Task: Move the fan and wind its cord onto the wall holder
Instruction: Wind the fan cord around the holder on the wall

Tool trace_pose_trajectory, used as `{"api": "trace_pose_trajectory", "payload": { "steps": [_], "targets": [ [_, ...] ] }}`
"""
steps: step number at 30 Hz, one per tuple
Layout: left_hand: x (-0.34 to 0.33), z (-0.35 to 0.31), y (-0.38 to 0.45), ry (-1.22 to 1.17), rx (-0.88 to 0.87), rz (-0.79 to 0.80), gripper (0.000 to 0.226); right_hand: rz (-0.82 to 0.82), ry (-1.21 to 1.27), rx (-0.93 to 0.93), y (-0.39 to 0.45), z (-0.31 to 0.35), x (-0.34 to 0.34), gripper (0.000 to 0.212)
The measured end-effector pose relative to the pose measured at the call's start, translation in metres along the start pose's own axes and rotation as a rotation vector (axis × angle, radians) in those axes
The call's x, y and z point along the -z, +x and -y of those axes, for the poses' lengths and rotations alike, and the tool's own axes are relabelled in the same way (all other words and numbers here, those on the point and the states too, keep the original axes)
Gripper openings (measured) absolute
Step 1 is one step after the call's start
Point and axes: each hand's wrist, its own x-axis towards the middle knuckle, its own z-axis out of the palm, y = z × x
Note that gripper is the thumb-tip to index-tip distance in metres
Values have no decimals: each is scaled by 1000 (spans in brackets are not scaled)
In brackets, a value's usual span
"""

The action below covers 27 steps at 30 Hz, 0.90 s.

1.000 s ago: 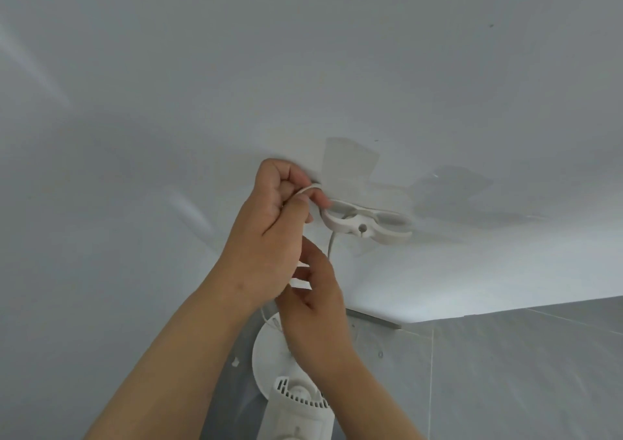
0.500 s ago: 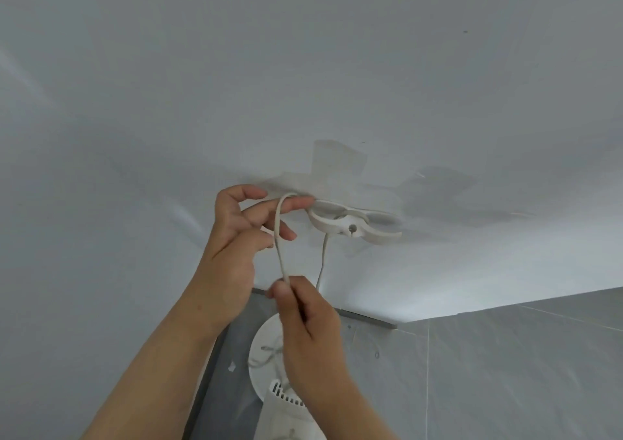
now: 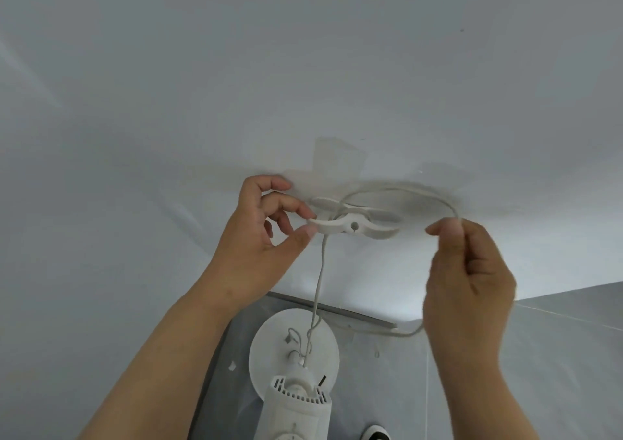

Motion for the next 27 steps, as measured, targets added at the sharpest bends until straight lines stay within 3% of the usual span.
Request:
{"api": "trace_pose_trajectory", "payload": {
  "steps": [3,7,19,23,27],
  "targets": [
    [-4,4,2,-1,14,-22,47,-38,-32,-142,11,-26,21,29],
    [-7,7,0,-29,40,-53,38,63,-46,-345,9,-55,38,30],
    [-16,7,-2,-105,106,-199,35,134,121,-649,10,-73,-1,35],
    [-25,8,-6,-43,211,-258,23,319,107,-774,1,-76,-13,37],
    [-37,12,-15,-9,283,-159,15,515,56,-844,-10,-73,-27,38]
  ]
}}
